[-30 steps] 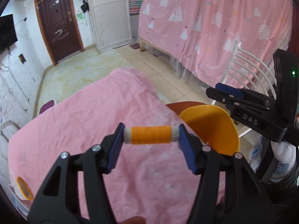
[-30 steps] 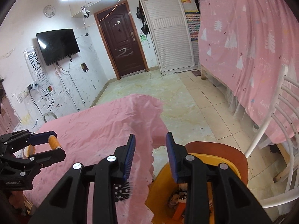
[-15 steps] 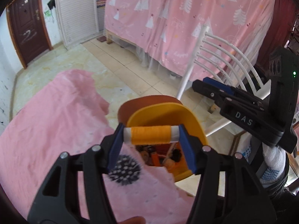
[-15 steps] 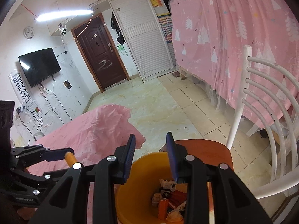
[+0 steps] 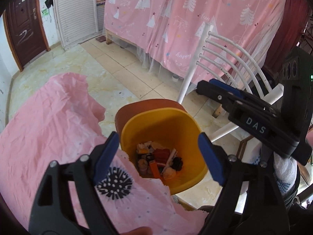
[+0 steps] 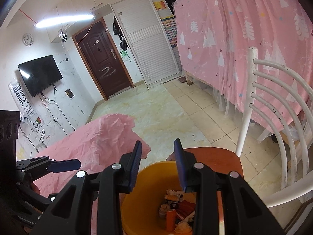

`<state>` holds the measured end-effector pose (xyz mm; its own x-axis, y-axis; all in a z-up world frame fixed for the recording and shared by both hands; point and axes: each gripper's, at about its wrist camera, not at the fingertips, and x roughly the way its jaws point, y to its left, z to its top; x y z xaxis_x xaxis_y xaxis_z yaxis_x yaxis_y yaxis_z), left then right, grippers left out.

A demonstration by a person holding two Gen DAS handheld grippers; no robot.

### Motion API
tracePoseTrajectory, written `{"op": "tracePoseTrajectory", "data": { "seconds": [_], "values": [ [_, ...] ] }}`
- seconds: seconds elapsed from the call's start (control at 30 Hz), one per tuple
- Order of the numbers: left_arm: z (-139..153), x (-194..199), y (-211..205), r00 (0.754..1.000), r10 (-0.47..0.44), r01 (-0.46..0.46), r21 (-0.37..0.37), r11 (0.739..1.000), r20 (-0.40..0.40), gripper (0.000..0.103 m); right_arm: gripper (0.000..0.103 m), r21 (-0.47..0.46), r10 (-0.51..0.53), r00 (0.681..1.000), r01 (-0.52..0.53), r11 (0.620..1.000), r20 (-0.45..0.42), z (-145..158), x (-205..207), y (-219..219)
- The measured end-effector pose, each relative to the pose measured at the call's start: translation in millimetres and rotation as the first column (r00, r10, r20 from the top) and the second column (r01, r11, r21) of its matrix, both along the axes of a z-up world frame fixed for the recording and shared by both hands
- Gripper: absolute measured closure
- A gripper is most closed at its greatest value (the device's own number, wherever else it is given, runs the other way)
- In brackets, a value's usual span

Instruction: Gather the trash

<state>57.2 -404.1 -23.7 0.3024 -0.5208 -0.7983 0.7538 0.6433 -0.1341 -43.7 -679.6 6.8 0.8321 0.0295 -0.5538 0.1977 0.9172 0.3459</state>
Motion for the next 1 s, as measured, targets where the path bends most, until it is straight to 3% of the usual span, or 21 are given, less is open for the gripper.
{"op": "tracePoseTrajectory", "data": {
  "seconds": [0.27,0.37,0.47,0.53,0.63,1.0],
  "values": [
    [17.4,0.8,41.2,0.997,0.053,-0.051,-0.049,0.998,0.054,0.018,0.073,-0.008,0.055,0.998,-0.055,0.998,-0.005,12.8,13.3,34.1],
    [22.1,1.6,60.4,0.993,0.085,-0.080,-0.063,0.995,0.078,0.015,0.060,-0.017,0.073,0.997,-0.073,0.997,0.002,19.3,18.2,50.3],
    [26.6,5.3,83.1,0.986,0.128,-0.120,-0.083,0.989,0.109,0.011,0.040,-0.026,0.096,0.995,-0.096,0.995,0.014,25.7,24.8,71.5],
    [29.2,7.0,100.1,0.976,0.168,-0.156,-0.093,0.983,0.142,0.010,0.030,-0.040,0.109,0.994,-0.108,0.993,0.017,29.2,29.3,86.0],
    [32.4,11.0,127.7,0.958,0.226,-0.209,-0.111,0.972,0.177,0.009,0.024,-0.059,0.140,0.990,-0.138,0.989,0.018,34.2,37.8,109.7],
    [39.2,26.5,230.3,0.871,0.440,-0.413,-0.160,0.897,0.220,0.006,0.016,-0.122,0.239,0.971,-0.234,0.965,0.024,46.6,63.5,190.4]
  ]
}}
